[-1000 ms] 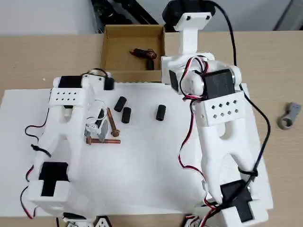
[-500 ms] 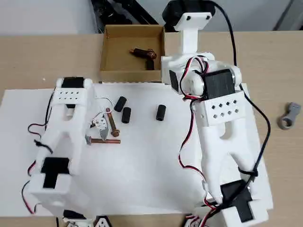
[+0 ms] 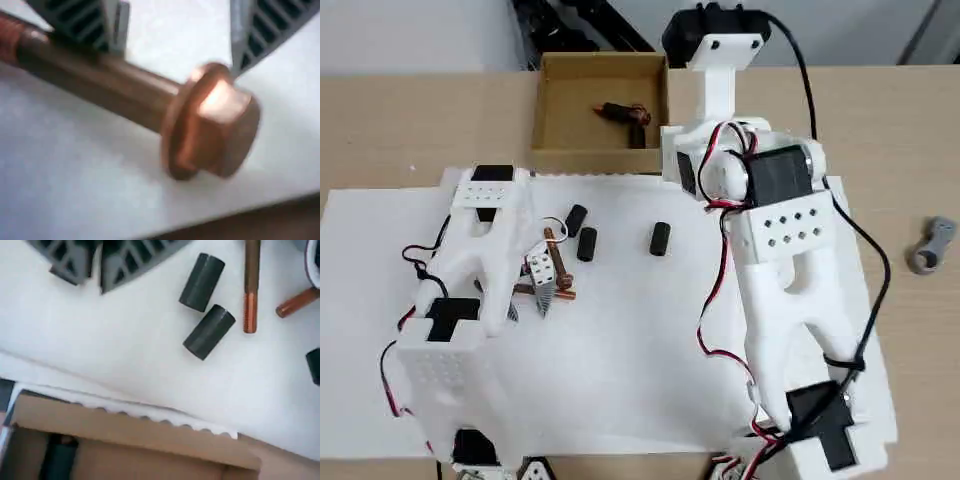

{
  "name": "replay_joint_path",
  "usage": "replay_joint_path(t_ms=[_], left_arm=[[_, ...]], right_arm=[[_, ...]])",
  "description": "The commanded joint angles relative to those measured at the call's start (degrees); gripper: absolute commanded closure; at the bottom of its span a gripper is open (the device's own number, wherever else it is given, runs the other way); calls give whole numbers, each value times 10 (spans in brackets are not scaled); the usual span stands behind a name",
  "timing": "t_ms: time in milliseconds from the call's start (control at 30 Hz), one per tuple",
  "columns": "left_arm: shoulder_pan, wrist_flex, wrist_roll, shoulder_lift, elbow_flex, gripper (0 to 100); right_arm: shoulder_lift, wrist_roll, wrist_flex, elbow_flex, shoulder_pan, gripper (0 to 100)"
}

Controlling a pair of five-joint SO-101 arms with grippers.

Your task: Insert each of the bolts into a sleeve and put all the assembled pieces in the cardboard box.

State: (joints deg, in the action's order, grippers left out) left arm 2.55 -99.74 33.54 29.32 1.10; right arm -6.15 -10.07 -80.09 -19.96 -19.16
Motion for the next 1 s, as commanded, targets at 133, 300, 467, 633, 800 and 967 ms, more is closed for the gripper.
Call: replay_joint_path(t_ms=[133,300,467,633,800,967], left_arm=[[2,9,-18,-114,32,859],[-1,-6,-13,-206,30,859],[-1,-5,7,-251,25,858],[-4,40,47,-250,-26,856],[-13,120,78,-250,-74,856],[-29,152,113,-250,-76,855]], right_arm=[[-23,1,3,-3,3,991],[-23,1,24,0,3,991],[-23,1,26,1,1,991],[-23,1,26,1,0,991],[-23,1,26,1,0,991],[-23,0,26,1,0,991]])
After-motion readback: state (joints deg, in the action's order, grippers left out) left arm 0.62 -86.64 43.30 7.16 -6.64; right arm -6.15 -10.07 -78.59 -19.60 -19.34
